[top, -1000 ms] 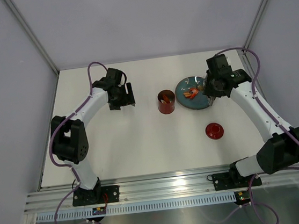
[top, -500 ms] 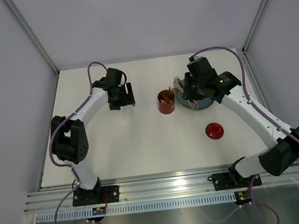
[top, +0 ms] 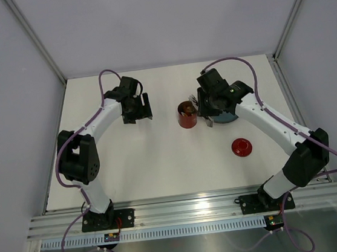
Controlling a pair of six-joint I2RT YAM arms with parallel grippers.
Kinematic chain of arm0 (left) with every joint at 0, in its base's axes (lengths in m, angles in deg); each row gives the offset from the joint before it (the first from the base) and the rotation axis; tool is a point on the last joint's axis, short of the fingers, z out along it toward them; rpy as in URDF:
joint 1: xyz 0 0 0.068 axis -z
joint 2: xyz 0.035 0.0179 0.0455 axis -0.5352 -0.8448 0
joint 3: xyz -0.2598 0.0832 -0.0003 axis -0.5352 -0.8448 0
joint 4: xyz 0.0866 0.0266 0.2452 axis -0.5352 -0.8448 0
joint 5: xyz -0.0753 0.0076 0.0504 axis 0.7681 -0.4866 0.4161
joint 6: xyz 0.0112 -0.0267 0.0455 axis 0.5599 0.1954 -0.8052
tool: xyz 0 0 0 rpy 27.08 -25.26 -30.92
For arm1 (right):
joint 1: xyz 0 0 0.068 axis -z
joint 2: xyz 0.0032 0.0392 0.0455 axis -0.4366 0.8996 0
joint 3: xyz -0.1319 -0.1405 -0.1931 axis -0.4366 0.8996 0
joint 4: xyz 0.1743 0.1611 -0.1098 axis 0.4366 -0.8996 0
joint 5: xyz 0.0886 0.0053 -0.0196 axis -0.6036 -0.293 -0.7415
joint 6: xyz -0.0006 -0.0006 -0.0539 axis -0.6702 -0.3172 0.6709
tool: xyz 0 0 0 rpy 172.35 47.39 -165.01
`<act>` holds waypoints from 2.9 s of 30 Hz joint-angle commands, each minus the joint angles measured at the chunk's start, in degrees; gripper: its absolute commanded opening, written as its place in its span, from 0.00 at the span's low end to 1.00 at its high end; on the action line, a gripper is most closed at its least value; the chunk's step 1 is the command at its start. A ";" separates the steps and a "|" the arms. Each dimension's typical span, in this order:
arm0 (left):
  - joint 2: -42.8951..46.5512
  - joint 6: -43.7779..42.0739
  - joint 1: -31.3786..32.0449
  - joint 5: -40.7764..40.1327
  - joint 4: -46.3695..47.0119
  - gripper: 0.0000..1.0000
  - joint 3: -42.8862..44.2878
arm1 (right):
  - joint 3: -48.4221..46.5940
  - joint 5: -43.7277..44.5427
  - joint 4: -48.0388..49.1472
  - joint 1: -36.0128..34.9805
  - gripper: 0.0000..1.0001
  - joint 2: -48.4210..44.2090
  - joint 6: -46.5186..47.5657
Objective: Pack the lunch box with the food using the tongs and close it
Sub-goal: Place the fake food in the packing box, then pick up the fake food from the plate.
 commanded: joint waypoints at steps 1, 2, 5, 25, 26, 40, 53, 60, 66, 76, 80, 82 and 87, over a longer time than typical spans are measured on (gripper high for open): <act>1.84 -0.20 -0.32 -0.33 0.63 0.77 0.63 | -2.10 -0.96 2.58 -1.11 0.18 0.12 -0.56; 1.84 -0.20 -0.23 -0.25 0.63 0.77 0.63 | -2.19 -0.96 2.50 -1.11 0.22 0.29 -0.56; 1.75 -0.03 -0.23 -0.16 0.89 0.77 0.45 | -2.54 -0.87 2.41 -1.37 0.31 0.47 -0.64; 1.66 -0.11 -0.32 -0.16 1.07 0.77 0.10 | -4.30 5.61 1.70 -1.81 0.41 -2.07 -0.64; 1.66 -0.11 -0.23 -0.16 1.15 0.77 0.10 | -4.30 6.59 1.71 -1.81 0.41 -2.60 -0.64; 2.10 -0.46 -0.32 -0.16 1.07 0.77 -0.34 | 0.79 9.51 1.53 7.66 0.41 -1.64 -2.49; 1.66 -0.55 -0.32 0.28 1.16 0.77 0.01 | 7.57 6.69 5.13 10.32 0.44 1.26 -3.19; 1.66 -1.17 -0.23 0.02 0.72 0.77 0.10 | 7.92 6.34 6.01 10.32 0.44 3.98 -3.28; 1.66 -1.25 -0.23 -0.07 0.63 0.77 0.19 | 8.53 7.39 6.01 10.40 0.44 3.90 -3.63; 1.22 -1.08 -0.23 0.19 1.07 0.77 0.01 | 10.47 9.50 5.13 11.02 0.44 1.26 -3.72; 1.31 -0.99 -0.23 0.11 1.07 0.77 0.01 | 10.38 9.50 5.05 11.02 0.44 1.09 -3.54; 1.22 -0.82 -0.32 0.19 1.07 0.77 0.01 | 10.38 9.33 5.04 11.19 0.44 1.44 -3.54; 1.40 -0.90 -0.23 0.02 0.89 0.77 0.01 | 11.78 8.18 6.18 11.63 0.44 1.70 -3.72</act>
